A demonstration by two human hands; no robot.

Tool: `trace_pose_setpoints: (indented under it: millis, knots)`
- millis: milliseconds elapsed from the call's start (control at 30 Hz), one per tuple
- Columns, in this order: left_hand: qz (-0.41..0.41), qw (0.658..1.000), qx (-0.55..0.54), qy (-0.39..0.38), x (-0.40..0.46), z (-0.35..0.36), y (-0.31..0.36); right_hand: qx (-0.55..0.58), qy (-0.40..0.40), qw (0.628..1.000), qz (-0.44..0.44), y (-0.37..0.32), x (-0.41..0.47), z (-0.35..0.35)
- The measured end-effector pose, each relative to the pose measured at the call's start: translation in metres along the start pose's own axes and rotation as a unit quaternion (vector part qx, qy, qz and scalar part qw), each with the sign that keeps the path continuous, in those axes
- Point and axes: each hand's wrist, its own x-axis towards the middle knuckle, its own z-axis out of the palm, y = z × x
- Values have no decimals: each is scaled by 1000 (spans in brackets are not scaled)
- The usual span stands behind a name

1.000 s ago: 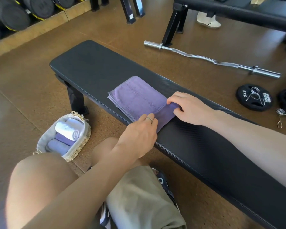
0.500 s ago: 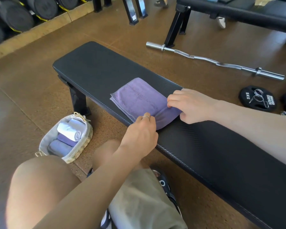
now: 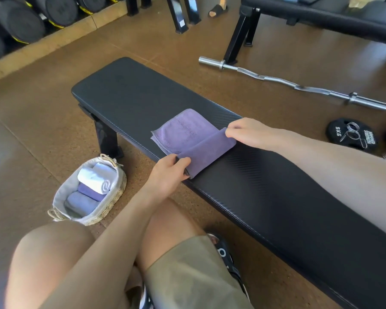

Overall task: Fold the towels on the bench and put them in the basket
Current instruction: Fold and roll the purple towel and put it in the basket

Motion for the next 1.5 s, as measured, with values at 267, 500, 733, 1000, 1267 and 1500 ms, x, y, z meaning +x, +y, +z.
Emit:
trace_pose_setpoints:
  millis: [267,500,733,1000,1267,1500]
  knots:
    - [44,990,70,114,3,9,-7,-207,155,963,-79,4,8,36]
    - [90,981,103,138,3,6,-18,-238,261,932,-80,11,10,58]
    - [375,758,493,207,-1,12,-5,-358,301,829,-308,1,5,53]
    - [426,642,628,107,-6,7,-7,-358,153,845,-366,4,6,36]
    - [417,624,656,85,-1,12,-8,-339,92,860,-371,7,3,23]
    - [386,644,657,68,1,11,-2,-252,75,901,-346,2,7,20]
